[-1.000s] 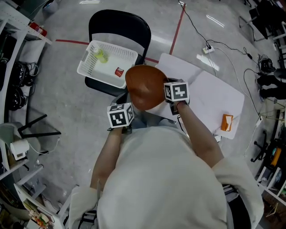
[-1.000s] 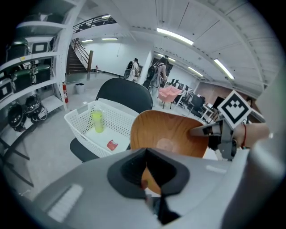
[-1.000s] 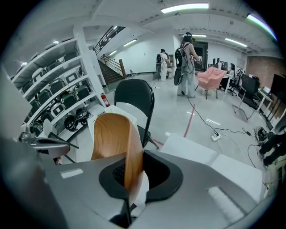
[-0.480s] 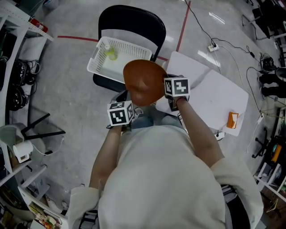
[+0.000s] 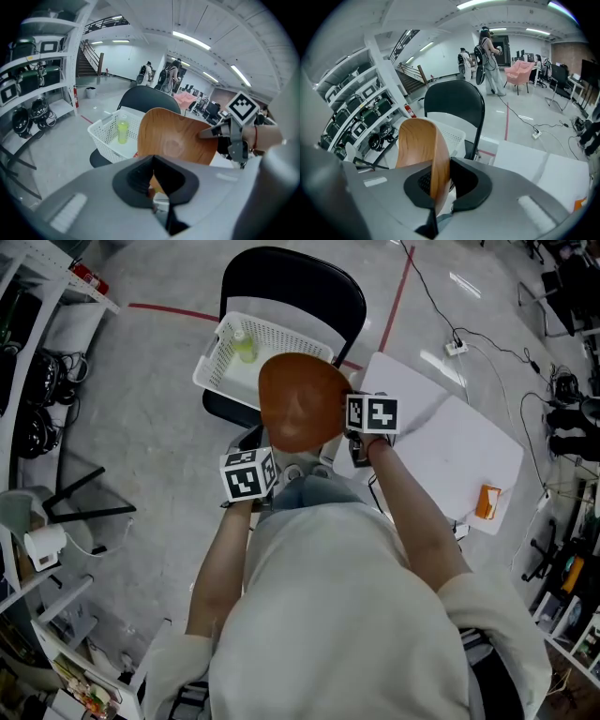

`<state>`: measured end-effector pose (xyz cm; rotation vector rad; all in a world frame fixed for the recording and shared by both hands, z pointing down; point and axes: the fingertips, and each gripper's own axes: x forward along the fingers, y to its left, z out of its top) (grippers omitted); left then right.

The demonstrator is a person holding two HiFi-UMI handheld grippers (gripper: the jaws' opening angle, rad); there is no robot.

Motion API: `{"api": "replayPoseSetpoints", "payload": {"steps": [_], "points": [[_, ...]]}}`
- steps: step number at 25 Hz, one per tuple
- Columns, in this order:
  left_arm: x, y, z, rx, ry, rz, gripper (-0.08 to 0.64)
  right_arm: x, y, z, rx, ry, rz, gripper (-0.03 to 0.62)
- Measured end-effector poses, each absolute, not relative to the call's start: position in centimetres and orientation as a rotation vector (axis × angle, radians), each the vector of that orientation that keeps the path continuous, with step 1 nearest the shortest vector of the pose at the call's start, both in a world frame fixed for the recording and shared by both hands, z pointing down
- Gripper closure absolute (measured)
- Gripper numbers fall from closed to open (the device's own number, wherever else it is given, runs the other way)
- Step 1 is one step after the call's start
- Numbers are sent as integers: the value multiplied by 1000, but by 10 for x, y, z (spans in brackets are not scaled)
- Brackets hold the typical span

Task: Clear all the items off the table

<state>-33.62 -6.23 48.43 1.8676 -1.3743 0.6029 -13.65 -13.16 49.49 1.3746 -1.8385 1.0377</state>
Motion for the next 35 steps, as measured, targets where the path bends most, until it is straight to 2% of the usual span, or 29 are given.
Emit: {"api": "replayPoseSetpoints", "payload": {"steps": [24, 35], "points": [[-361, -135, 516, 1724, -1443, 552, 551, -200, -241, 547, 1242, -1822, 998, 578], [-369, -146, 545, 1673, -1416, 577, 551, -205, -263, 584, 1234, -1768, 1020, 578]]}}
